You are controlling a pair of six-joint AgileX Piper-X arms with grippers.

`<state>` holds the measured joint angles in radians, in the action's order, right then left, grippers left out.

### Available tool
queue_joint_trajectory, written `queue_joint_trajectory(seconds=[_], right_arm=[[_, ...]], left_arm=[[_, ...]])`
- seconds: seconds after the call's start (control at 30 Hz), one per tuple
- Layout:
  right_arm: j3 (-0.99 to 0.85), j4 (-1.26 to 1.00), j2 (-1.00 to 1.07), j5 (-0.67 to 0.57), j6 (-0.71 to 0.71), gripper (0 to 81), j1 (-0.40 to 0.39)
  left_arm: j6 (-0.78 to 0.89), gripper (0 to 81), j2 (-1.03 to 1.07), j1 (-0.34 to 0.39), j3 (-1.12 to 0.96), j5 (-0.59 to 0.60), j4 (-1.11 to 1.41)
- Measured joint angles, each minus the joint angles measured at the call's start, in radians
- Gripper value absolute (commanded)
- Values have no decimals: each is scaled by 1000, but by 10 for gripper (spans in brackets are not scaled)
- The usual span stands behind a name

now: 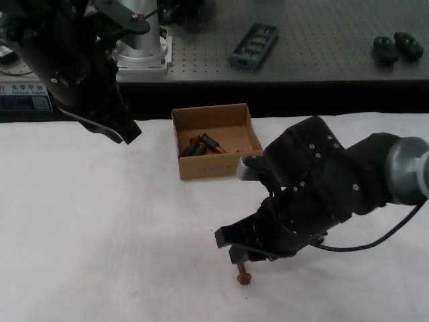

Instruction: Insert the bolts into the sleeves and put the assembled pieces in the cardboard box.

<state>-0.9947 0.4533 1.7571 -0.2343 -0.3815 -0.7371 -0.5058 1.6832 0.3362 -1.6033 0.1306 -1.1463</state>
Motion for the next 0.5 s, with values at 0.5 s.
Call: queue_joint_trajectory(seconds=[0.5], right_arm=[[-39,197,66,38,202,139,2]], left_arm=[[-2,179,-53,0,0,0,-2]])
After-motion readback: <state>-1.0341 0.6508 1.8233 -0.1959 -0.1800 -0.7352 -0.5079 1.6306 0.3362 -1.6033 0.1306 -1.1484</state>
